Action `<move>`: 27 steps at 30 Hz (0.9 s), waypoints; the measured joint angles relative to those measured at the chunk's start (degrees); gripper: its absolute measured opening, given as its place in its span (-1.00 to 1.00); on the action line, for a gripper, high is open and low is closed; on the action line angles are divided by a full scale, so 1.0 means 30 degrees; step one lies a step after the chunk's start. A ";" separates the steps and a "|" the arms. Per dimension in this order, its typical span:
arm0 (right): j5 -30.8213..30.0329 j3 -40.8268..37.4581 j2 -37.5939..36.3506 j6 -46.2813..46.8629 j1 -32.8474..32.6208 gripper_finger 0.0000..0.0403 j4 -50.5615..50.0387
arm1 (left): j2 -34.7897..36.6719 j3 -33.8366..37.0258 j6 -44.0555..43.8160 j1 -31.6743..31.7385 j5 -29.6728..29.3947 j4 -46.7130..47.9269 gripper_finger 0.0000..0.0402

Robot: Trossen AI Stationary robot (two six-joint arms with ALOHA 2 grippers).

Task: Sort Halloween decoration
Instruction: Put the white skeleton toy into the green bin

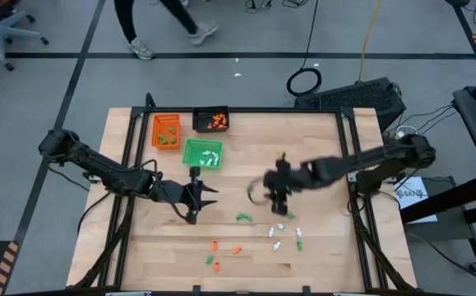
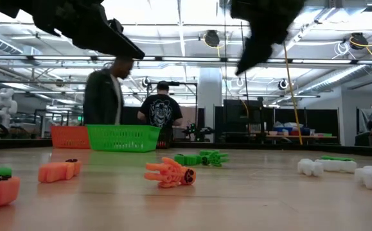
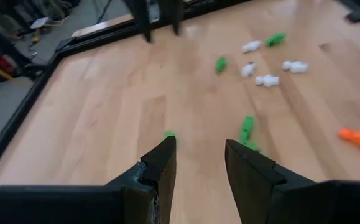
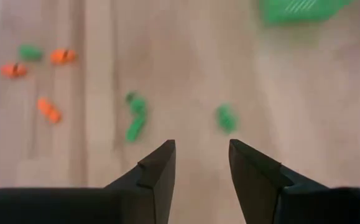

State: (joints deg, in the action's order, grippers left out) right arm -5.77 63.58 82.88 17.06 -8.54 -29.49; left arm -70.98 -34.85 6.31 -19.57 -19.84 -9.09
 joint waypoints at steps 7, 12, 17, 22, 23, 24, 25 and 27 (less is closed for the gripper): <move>-0.0551 -0.3911 -0.0129 0.5135 -0.4390 -0.34 0.2809 | -0.0159 0.0000 -0.0114 -0.0015 0.0925 -0.0910 -0.32; -0.3219 -0.4302 0.0458 0.7698 -0.7026 -0.34 0.3231 | -0.0670 0.0000 -0.0561 -0.0015 0.1102 -0.1570 -0.32; -0.5216 -0.4295 0.1471 0.9347 -0.8977 -0.34 0.3283 | -0.1620 -0.0007 -0.1005 -0.0015 0.1109 -0.2352 -0.32; -0.5644 -0.4295 0.2777 1.1253 -0.9765 -0.34 0.3256 | -0.2579 -0.0007 -0.0992 -0.0008 0.1110 -0.2969 -0.32; -0.5644 -0.4295 0.3079 1.1542 -0.9824 -0.34 0.3255 | -0.2668 -0.0007 -0.0982 0.0000 0.1109 -0.2992 -0.32; -0.5637 -0.4295 0.3412 1.1833 -0.9841 -0.34 0.3260 | -0.2773 -0.0007 -0.0940 0.0000 0.1109 -0.3153 -0.32; -0.5637 -0.4295 0.3737 1.2083 -0.9847 -0.34 0.3246 | -0.2849 -0.0007 -0.0933 0.0000 0.1105 -0.3373 -0.32; -0.5638 -0.4295 0.4376 1.2513 -0.9847 -0.34 0.3224 | -0.2856 -0.0007 -0.0933 0.0000 0.1103 -0.3360 -0.32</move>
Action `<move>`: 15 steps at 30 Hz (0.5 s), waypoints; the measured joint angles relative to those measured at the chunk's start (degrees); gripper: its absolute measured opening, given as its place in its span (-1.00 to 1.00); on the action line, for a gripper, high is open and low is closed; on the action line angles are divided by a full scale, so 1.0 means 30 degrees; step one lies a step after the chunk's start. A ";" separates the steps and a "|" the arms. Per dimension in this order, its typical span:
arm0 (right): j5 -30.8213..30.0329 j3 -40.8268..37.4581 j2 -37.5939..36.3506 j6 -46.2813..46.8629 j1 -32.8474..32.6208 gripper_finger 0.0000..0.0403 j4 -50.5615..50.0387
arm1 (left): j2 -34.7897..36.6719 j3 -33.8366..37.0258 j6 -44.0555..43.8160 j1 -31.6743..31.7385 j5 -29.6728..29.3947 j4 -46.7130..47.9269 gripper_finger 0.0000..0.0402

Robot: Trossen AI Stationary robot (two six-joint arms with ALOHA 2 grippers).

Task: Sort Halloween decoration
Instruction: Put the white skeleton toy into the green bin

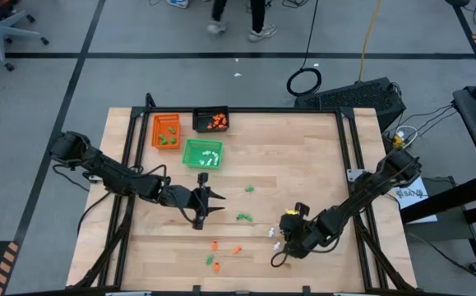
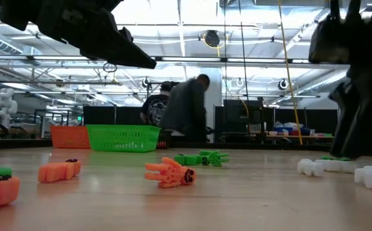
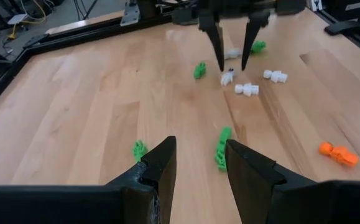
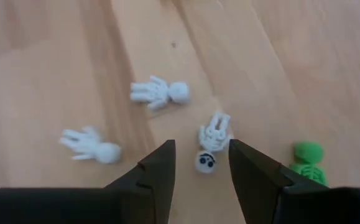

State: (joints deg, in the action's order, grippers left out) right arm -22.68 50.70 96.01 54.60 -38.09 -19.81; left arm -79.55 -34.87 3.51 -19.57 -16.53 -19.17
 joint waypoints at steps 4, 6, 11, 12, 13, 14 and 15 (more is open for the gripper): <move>-0.0085 0.0032 0.0941 0.0786 0.0005 -0.34 0.0058 | 0.0000 0.0000 -0.0022 -0.0028 -0.0001 -0.0012 -0.32; -0.0181 0.0070 0.1217 0.1122 -0.0007 -0.34 0.0066 | 0.0000 0.0000 -0.0029 -0.0022 -0.0001 -0.0047 -0.32; -0.0373 0.0095 0.1498 0.1710 -0.0136 -0.35 -0.0012 | 0.0000 0.0000 -0.0044 -0.0022 -0.0009 -0.0026 -0.32; -0.0356 0.0095 0.1498 0.1827 -0.0138 -0.38 -0.0015 | 0.0000 0.0000 -0.0044 -0.0022 -0.0009 -0.0026 -0.32; -0.0369 0.0084 0.1509 0.1986 -0.0138 -0.41 -0.0025 | 0.0000 0.0000 -0.0044 -0.0022 -0.0009 -0.0033 -0.32; -0.0439 0.0080 0.1513 0.2107 -0.0138 -0.46 -0.0044 | 0.0000 0.0000 -0.0044 -0.0022 -0.0009 -0.0026 -0.32; -0.0536 0.0079 0.1515 0.2186 -0.0140 -0.52 -0.0044 | 0.0000 0.0000 -0.0044 -0.0022 -0.0009 -0.0026 -0.32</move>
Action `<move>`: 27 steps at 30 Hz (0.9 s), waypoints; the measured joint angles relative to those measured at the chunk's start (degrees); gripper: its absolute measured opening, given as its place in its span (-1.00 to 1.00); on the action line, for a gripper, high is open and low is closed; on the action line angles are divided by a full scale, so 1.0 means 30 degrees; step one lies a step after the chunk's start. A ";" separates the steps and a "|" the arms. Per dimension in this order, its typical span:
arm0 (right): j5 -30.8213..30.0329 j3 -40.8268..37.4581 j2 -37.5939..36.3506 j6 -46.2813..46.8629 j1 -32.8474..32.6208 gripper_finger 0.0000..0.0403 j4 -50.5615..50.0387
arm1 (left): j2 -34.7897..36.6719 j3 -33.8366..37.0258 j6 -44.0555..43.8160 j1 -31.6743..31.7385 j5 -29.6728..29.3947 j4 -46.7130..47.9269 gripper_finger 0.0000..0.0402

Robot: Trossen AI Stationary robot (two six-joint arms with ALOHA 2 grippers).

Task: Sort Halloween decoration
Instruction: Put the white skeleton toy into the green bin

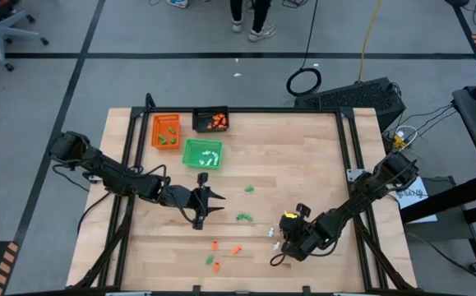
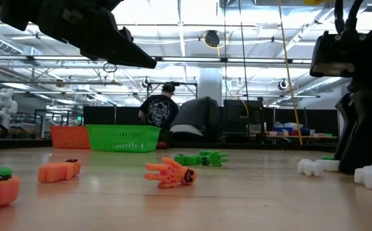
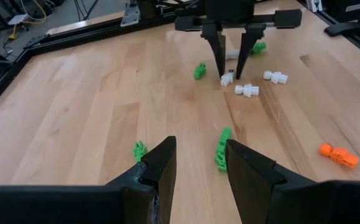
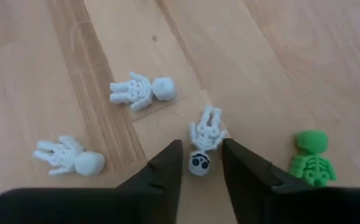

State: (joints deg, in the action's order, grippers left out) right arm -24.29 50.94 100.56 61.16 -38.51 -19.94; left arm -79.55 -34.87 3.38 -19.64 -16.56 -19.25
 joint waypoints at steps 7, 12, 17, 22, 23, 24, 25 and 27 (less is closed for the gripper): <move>-0.1526 -0.0055 0.0070 -0.0958 -0.0127 -0.95 0.0227 | 0.0000 0.0000 -0.0007 0.0000 -0.0007 -0.0007 -0.32; -0.3252 0.0107 0.0184 -0.2369 -0.0047 -0.94 0.0594 | 0.0000 0.0000 -0.0007 0.0000 -0.0015 -0.0007 -0.32; -0.5420 0.1113 0.0136 -0.4539 -0.0024 -0.98 0.0638 | 0.0000 0.0010 -0.0003 0.0000 -0.0022 -0.0361 -0.32; -0.7935 0.2553 0.0112 -0.7690 -0.0006 -0.98 0.0627 | 0.0007 0.0015 -0.0007 0.0000 0.0008 -0.1406 -0.32; -0.8525 0.2836 0.0108 -0.8482 -0.0006 -0.98 0.0645 | 0.0007 0.0015 -0.0007 0.0000 0.0044 -0.1624 -0.32; -0.9001 0.3114 0.0108 -0.9253 -0.0006 -0.98 0.0633 | 0.0007 0.0015 0.0000 0.0000 0.0173 -0.1858 -0.32; -0.9482 0.3404 0.0108 -1.0087 -0.0006 -0.98 0.0626 | 0.0007 0.0015 -0.0002 0.0000 0.0311 -0.2102 -0.32; -1.0379 0.3958 0.0108 -1.1746 -0.0007 -0.98 0.0653 | 0.0007 0.0015 0.0133 0.0000 0.0448 -0.2519 -0.32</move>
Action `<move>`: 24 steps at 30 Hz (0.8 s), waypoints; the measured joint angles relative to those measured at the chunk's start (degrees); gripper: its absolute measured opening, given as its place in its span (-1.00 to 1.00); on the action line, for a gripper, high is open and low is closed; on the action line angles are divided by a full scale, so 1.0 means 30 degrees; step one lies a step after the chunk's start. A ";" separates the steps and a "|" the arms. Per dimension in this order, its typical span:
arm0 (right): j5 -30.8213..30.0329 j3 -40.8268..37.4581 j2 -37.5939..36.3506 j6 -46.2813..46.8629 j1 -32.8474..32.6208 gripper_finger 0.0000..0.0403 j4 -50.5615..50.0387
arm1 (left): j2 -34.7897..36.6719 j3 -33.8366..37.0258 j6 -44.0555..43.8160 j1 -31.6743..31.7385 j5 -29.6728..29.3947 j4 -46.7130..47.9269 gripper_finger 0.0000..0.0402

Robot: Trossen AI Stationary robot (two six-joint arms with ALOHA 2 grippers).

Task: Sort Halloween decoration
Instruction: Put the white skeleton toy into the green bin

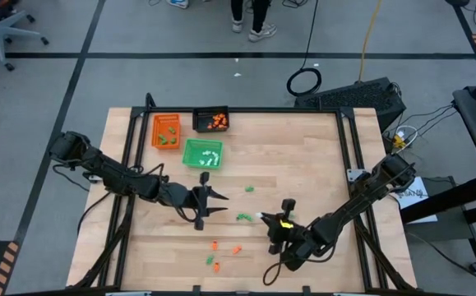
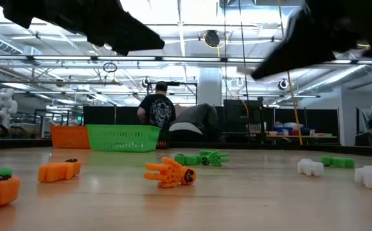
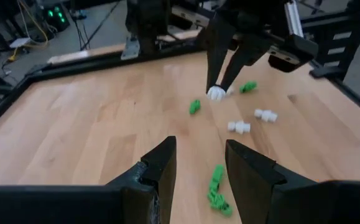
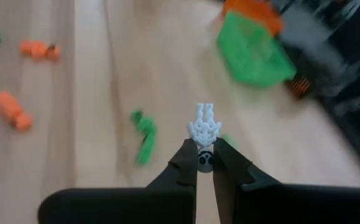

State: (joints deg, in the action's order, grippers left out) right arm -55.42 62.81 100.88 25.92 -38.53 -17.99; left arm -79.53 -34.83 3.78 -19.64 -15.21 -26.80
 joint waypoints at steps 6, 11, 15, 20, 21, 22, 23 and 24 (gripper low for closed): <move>-0.0568 0.1489 -0.0007 -0.3959 0.0438 -0.98 0.0068 | -0.0229 0.0000 0.1430 -0.0053 0.0055 -0.1017 -0.32; -0.0527 0.2317 -0.0007 -0.6158 0.1013 -0.98 0.0097 | -0.1514 0.0000 0.4110 -0.0644 0.0030 -0.3129 -0.32; -0.0469 0.2607 -0.0029 -0.7669 0.1546 -0.98 0.1113 | -0.2571 0.0000 0.6068 -0.1015 -0.1366 -0.6420 -0.32; 0.0264 0.2607 -0.0029 -0.9154 0.2041 -0.98 0.2820 | -0.3251 0.0000 0.7218 -0.1142 -0.1634 -0.7867 -0.32; 0.0645 0.2610 -0.0029 -0.9401 0.2142 -0.98 0.3137 | -0.3328 -0.0001 0.7364 -0.1122 -0.1764 -0.7976 -0.32; 0.1020 0.2607 -0.0029 -0.9606 0.2240 -0.98 0.3437 | -0.3378 -0.0007 0.7408 -0.1122 -0.2017 -0.7971 -0.32; 0.1243 0.2607 -0.0029 -0.9764 0.2335 -0.98 0.3747 | -0.3388 -0.0007 0.7415 -0.1114 -0.2117 -0.7958 -0.32; 0.1530 0.2607 -0.0029 -0.9892 0.2419 -0.98 0.4011 | -0.3388 -0.0007 0.7415 -0.1093 -0.2123 -0.7951 -0.32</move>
State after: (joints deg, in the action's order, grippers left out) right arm -50.83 70.63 100.79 -3.75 -31.27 -5.95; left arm -89.69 -34.85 26.02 -22.92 -21.58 -50.65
